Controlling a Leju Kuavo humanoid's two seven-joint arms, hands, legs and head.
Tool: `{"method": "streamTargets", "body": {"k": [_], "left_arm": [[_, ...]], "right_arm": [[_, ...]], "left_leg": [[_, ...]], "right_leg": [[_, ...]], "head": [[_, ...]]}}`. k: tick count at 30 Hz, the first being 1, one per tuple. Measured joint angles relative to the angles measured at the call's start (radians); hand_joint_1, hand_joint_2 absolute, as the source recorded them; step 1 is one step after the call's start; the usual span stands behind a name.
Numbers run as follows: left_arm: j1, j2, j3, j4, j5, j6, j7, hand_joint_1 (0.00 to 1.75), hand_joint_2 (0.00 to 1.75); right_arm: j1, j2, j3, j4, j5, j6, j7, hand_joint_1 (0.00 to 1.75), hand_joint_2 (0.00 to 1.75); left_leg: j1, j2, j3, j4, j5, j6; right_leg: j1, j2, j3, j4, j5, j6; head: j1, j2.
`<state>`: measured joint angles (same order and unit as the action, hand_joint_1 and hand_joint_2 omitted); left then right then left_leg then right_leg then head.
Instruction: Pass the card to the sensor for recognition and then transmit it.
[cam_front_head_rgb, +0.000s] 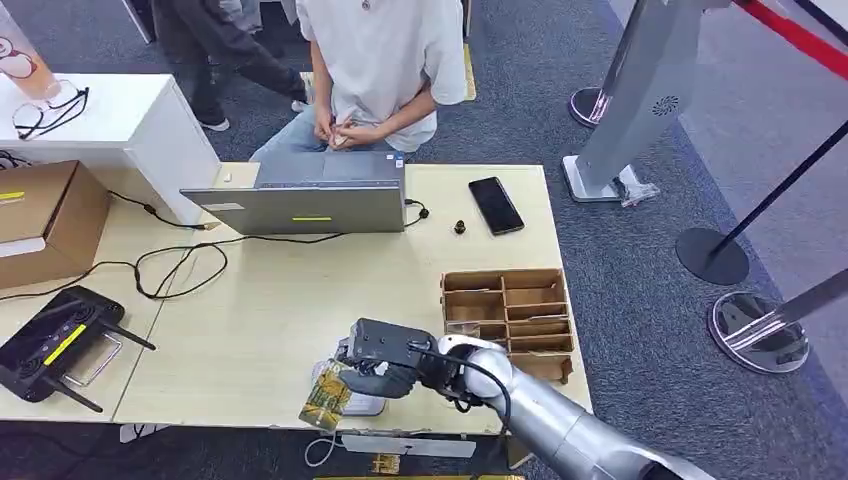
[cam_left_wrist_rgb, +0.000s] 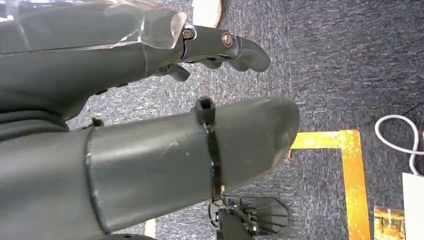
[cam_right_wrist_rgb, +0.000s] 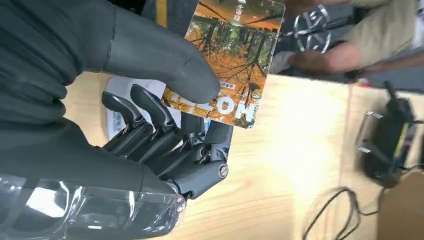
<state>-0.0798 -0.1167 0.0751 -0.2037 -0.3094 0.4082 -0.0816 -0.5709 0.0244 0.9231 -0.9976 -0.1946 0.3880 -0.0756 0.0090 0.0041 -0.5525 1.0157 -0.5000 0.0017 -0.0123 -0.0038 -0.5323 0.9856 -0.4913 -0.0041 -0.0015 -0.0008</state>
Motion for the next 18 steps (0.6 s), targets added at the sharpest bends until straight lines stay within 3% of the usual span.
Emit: {"method": "streamTargets", "body": {"k": [8,18], "left_arm": [[-0.003,0.000,0.000,0.000,0.001,0.000,0.009,0.00,0.00],[-0.013,0.000,-0.001,0.000,-0.008,0.000,0.025,0.00,0.00]], "right_arm": [[-0.017,0.021,0.026,0.043,0.096,-0.111,0.047,1.75,1.75],[-0.033,0.029,0.049,0.071,0.177,-0.177,0.077,1.75,1.75]], "left_leg": [[0.000,0.000,0.000,0.000,0.000,0.000],[0.000,0.000,0.000,0.000,0.000,0.000]], "right_leg": [[0.000,0.000,0.000,0.000,0.000,0.000],[0.000,0.000,0.000,0.000,0.000,0.000]], "head": [[0.000,0.000],[0.000,0.000]]}}
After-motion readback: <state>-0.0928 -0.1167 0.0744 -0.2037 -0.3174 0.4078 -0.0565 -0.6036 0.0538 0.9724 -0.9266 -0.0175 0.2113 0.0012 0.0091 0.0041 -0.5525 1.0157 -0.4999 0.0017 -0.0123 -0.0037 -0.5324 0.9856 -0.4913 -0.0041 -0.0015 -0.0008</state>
